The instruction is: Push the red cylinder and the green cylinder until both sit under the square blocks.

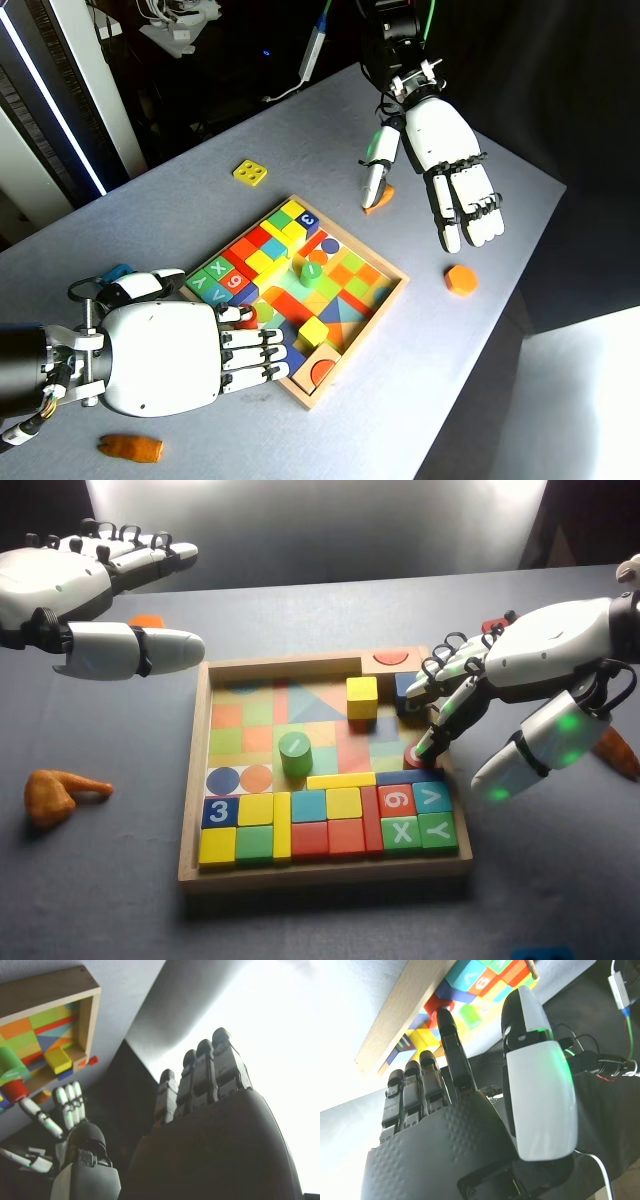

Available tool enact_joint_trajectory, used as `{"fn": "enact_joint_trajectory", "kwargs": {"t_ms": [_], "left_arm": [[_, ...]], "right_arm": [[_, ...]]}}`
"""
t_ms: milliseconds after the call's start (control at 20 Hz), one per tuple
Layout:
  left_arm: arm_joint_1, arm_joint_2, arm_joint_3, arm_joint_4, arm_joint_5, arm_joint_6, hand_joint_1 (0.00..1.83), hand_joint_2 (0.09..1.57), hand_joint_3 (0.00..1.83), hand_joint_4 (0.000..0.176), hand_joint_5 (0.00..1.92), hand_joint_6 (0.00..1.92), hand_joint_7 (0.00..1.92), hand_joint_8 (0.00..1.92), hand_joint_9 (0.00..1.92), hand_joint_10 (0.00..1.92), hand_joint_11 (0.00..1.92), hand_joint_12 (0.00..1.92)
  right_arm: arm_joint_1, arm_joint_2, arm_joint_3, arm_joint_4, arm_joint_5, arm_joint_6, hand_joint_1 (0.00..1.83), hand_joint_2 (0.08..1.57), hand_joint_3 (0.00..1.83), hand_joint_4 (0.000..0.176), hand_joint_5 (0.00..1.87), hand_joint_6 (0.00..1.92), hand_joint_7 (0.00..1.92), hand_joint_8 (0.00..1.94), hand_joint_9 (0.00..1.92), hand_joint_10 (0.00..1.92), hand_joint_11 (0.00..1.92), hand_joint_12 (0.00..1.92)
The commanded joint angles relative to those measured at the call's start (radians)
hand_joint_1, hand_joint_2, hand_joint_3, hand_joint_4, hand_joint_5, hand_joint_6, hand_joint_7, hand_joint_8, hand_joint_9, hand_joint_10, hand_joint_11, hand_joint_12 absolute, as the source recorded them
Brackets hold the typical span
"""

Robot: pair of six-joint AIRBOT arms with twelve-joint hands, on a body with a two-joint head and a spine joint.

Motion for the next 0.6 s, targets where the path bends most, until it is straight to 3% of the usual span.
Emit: {"fn": "enact_joint_trajectory", "kwargs": {"t_ms": [0,100,150,250,300,350,550], "left_arm": [[-0.006,0.009,0.002,-0.017,-0.114,-0.004,0.0,1.09,0.0,0.173,0.0,0.0,0.0,0.0,0.0,0.0,0.0,0.0],[-0.006,0.009,0.002,-0.018,-0.114,-0.004,0.0,1.08,0.0,0.163,0.0,0.0,0.0,0.0,0.0,0.0,0.0,0.0],[-0.006,0.009,0.002,-0.018,-0.114,-0.004,0.0,1.07,0.0,0.173,0.0,0.0,0.0,0.0,0.0,0.0,0.0,0.0],[-0.006,0.009,0.002,-0.018,-0.114,-0.004,0.0,1.08,0.0,0.167,0.0,0.0,0.0,0.0,0.0,0.0,0.0,0.0],[-0.006,0.009,0.002,-0.018,-0.114,-0.004,0.0,1.08,0.0,0.164,0.0,0.0,0.0,0.0,0.0,0.0,0.0,0.0],[-0.006,0.009,0.002,-0.018,-0.114,-0.004,0.0,1.1,0.01,0.165,0.0,0.0,0.0,0.0,0.0,0.0,0.0,0.0],[-0.006,0.009,0.002,-0.018,-0.115,-0.004,0.0,1.09,0.0,0.17,0.0,0.0,0.0,0.0,0.0,0.0,0.0,0.0]], "right_arm": [[-0.003,0.011,-0.003,0.033,0.006,0.011,0.23,1.06,0.0,0.166,0.56,0.0,0.07,0.01,0.0,0.0,0.0,0.0],[-0.003,0.018,-0.008,0.03,0.006,0.014,0.23,1.07,0.0,0.163,0.55,0.0,0.07,0.0,0.0,0.0,0.0,0.0],[-0.003,0.019,-0.008,0.03,0.006,0.014,0.23,1.07,0.0,0.16,0.55,0.0,0.07,0.0,0.0,0.0,0.0,0.0],[-0.002,0.019,-0.009,0.03,0.006,0.014,0.23,1.07,0.0,0.16,0.55,0.0,0.06,0.0,0.0,0.0,0.0,0.0],[-0.002,0.02,-0.009,0.03,0.006,0.014,0.25,1.06,0.0,0.15,0.56,0.0,0.07,0.0,0.0,0.0,0.0,0.0],[-0.002,0.02,-0.009,0.03,0.006,0.014,0.22,1.07,0.0,0.162,0.54,0.0,0.06,0.0,0.0,0.0,0.0,0.0],[-0.002,0.02,-0.009,0.03,0.006,0.014,0.23,1.07,0.0,0.162,0.55,0.0,0.04,0.0,0.0,0.0,0.0,0.0]]}}
